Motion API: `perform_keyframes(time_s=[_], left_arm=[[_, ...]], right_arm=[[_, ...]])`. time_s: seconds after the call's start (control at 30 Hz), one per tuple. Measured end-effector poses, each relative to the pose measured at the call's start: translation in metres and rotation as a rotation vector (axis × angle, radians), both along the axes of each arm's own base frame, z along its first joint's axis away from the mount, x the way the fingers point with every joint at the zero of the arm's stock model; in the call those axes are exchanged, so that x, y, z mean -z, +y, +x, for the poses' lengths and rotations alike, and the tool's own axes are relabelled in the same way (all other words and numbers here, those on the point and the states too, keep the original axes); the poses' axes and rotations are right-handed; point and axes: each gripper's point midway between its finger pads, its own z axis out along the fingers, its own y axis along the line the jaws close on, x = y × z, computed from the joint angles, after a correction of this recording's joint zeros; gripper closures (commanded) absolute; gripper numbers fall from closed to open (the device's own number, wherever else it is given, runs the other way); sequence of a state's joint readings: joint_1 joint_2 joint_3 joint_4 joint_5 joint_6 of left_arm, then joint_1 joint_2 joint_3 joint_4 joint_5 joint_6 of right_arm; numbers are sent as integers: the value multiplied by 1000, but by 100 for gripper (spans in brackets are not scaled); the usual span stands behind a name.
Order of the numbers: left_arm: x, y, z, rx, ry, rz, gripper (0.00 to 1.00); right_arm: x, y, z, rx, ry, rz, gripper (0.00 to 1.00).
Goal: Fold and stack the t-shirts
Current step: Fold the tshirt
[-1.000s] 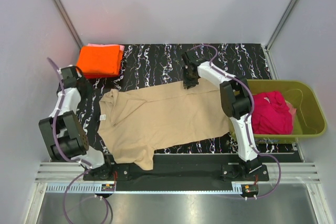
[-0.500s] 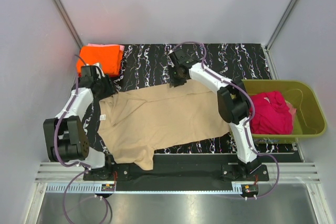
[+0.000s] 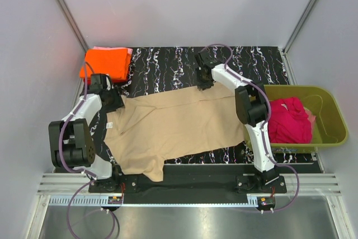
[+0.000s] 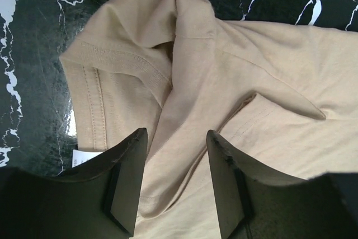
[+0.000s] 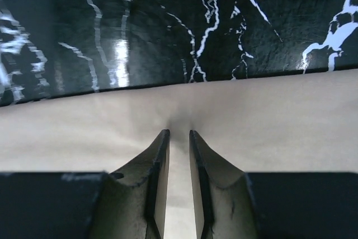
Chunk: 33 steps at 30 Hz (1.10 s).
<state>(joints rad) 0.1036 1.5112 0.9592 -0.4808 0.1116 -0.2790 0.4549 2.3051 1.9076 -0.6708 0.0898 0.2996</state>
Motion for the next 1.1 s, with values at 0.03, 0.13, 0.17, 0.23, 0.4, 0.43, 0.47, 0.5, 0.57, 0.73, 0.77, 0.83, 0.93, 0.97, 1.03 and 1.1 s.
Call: perform_keyframes(time_s=[0.03,0.13,0.17,0.23,0.4,0.43,0.47,0.5,0.57,0.73,0.77,0.83,0.93,0.97,1.03,1.1], left_arm=[[0,0,0,5,0,3,48],[-1,0,4,28,-1,9,48],[-2,1,9,35,-3,14,48],[-4,3,20,42,-2,19,48],[-5,4,50,55,-10,25,49],[-4,4,54,60,-11,29,49],[-4,3,57,66,-11,37,49],[-3,2,60,74,-10,50,49],[-1,-2,62,97,-5,82,49],[7,-15,65,159,14,182,51],[10,-16,67,168,21,202,52],[17,-15,67,173,42,250,53],[26,-3,64,155,76,329,55],[26,1,64,145,80,351,56],[22,11,65,127,82,401,60],[15,20,70,110,73,447,62]], right_arm=[[5,-3,0,3,9,-6,72],[10,-3,2,2,15,-14,72],[10,-2,2,1,14,-13,72],[11,-1,-1,1,23,-12,71],[10,8,-6,-4,34,13,71],[10,11,-7,-7,36,20,71],[10,13,-8,-10,37,24,70],[9,15,-8,-12,37,27,70],[9,18,-9,-16,35,28,70],[5,22,-7,-19,24,35,70],[3,23,-4,-19,16,39,70],[-1,25,-1,-20,4,45,70],[-5,26,2,-23,-7,47,70],[-4,26,2,-26,-7,45,70],[-2,25,2,-28,-4,41,70],[1,25,2,-29,0,35,71]])
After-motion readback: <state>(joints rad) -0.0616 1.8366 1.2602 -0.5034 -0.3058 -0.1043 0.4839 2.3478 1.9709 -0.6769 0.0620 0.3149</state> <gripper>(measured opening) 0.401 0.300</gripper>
